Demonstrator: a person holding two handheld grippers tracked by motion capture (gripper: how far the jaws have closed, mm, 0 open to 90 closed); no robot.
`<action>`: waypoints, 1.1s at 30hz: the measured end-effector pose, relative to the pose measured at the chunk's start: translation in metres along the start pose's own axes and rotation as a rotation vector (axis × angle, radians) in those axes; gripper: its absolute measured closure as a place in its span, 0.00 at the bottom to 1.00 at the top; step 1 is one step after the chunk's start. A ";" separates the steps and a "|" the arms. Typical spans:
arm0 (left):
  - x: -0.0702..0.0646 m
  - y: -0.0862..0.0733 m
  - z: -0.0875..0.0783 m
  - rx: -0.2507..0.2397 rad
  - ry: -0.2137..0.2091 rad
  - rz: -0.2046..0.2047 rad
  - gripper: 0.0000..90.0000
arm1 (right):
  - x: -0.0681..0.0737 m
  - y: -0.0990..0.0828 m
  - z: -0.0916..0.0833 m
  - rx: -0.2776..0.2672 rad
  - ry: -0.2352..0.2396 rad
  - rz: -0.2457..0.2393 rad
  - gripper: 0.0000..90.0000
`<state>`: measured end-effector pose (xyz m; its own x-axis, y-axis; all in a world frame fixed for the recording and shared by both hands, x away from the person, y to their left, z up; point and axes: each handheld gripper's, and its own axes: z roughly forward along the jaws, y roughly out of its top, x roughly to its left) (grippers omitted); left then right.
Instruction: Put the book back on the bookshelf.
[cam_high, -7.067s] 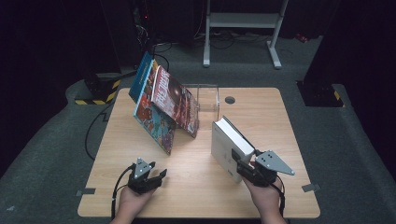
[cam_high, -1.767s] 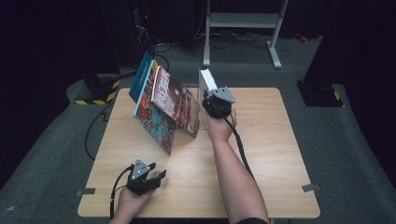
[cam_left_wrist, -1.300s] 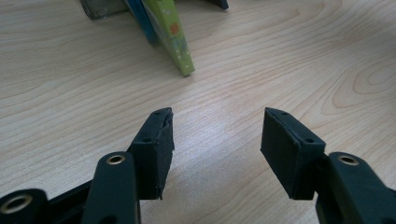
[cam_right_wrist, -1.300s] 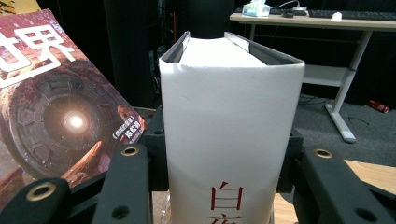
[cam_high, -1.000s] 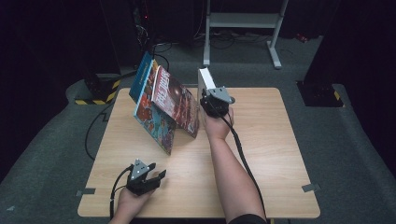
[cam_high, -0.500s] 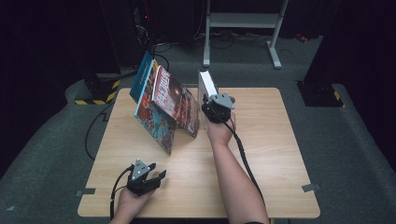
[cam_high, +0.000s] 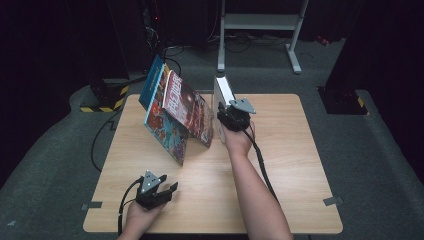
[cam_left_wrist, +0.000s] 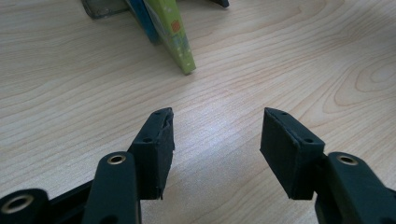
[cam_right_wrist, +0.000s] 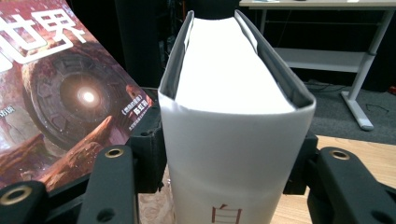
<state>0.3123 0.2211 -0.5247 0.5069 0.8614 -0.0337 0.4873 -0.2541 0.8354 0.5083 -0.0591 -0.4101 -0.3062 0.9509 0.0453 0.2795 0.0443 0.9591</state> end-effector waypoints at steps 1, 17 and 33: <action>0.000 0.000 0.000 -0.001 0.001 -0.001 0.49 | -0.001 0.001 -0.001 -0.001 0.000 0.001 0.50; 0.001 0.000 0.000 -0.001 -0.002 -0.004 0.49 | 0.002 0.014 -0.001 0.006 -0.036 -0.004 0.60; 0.001 0.000 0.000 -0.001 -0.006 -0.009 0.49 | 0.008 0.011 0.007 -0.038 -0.057 -0.006 0.60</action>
<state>0.3126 0.2223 -0.5246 0.5063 0.8612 -0.0445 0.4909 -0.2454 0.8359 0.5154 -0.0492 -0.4015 -0.2550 0.9666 0.0246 0.2431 0.0394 0.9692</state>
